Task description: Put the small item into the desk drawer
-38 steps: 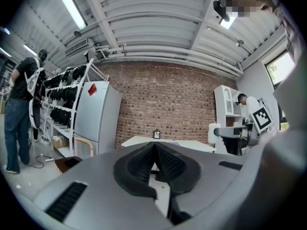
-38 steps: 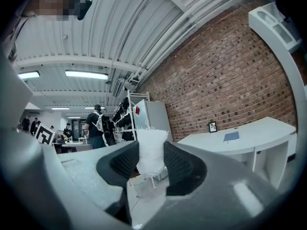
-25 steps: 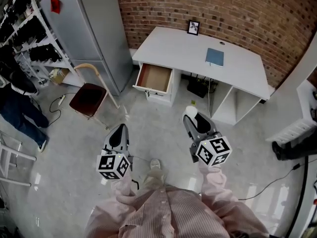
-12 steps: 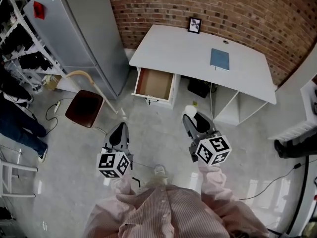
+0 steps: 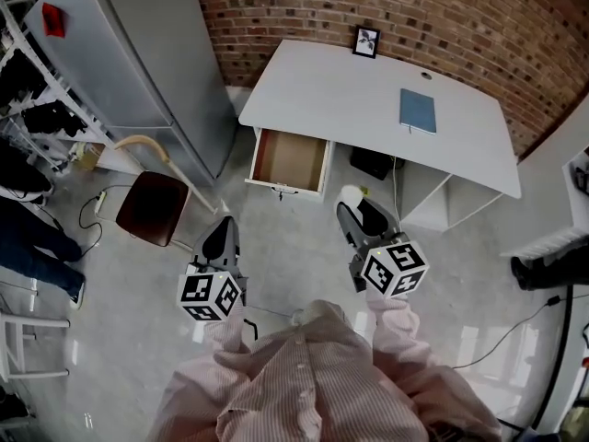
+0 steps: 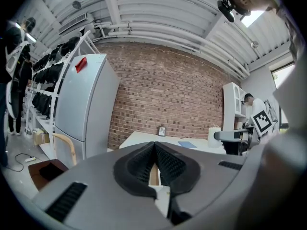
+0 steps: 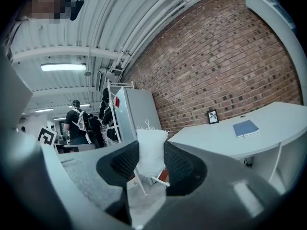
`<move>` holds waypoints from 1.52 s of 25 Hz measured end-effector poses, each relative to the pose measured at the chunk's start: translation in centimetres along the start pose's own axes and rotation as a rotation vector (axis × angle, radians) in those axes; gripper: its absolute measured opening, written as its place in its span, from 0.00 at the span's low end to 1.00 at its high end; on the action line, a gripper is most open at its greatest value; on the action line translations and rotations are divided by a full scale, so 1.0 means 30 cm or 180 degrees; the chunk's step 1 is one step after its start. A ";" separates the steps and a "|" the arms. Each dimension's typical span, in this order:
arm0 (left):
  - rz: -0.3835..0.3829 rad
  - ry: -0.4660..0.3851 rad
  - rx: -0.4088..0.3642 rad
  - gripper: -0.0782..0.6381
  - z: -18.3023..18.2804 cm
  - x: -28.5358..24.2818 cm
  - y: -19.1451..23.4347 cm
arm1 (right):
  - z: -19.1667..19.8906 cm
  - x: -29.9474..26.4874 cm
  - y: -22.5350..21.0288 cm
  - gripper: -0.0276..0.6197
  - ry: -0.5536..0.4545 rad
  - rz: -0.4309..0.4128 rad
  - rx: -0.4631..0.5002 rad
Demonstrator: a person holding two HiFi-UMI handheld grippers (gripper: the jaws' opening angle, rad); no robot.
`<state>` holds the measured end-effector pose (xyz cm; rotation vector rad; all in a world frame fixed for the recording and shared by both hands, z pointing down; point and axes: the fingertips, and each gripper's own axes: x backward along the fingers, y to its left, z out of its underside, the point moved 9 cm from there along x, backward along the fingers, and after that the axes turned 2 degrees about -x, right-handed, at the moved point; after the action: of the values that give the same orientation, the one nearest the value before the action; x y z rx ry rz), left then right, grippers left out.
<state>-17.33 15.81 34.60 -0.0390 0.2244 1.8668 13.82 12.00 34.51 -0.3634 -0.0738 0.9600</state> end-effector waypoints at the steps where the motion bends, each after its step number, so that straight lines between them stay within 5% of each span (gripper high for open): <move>1: 0.0014 0.0008 0.0001 0.11 -0.002 -0.015 0.005 | -0.001 -0.017 -0.005 0.29 0.0013 0.0002 -0.0007; 18: -0.0104 0.0208 0.0158 0.11 0.011 -0.342 0.163 | -0.021 -0.411 -0.181 0.29 0.0294 -0.0136 -0.0071; 38: -0.0227 0.0725 0.0570 0.11 0.118 -0.812 0.275 | 0.070 -0.901 -0.386 0.29 0.1134 -0.0514 0.0024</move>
<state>-17.43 -8.89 42.60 -0.1353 0.5400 1.7639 6.89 -15.36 43.02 -0.5088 0.2220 0.7247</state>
